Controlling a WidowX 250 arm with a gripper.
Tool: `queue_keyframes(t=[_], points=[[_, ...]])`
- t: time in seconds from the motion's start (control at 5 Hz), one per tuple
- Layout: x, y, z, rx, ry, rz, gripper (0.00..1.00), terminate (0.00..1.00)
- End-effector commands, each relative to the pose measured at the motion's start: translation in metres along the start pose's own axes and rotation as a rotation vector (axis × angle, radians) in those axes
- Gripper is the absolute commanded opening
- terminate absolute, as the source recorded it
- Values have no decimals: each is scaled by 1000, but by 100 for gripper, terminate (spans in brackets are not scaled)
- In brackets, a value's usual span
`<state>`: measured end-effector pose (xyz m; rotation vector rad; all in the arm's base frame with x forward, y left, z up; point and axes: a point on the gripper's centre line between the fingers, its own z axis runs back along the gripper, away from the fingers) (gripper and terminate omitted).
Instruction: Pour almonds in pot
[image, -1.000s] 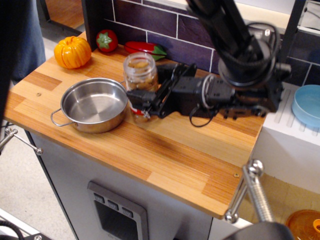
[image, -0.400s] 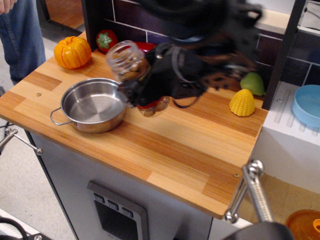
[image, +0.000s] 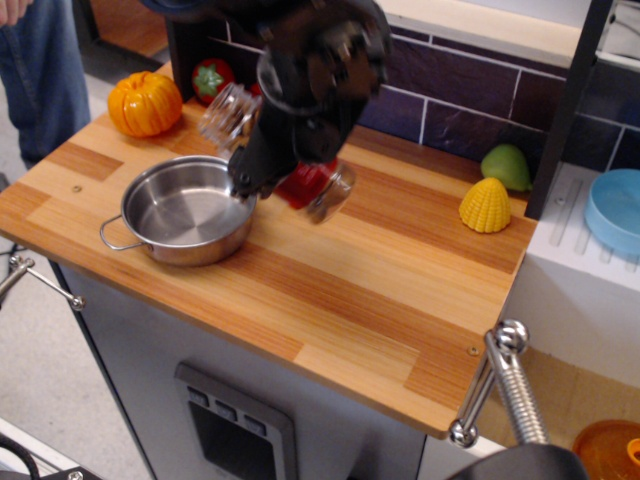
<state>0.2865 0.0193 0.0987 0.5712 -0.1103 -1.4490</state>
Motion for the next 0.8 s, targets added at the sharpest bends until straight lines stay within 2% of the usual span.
queue_keyframes(t=[0.0,0.2,0.4,0.6], points=[[-12,27,24,71,-411,-26,0,0],[-19,27,27,60,-500,-5,0,0],[-21,24,24,5,-640,-43,0,0],[-29,27,23,-44,-750,-42,0,100]])
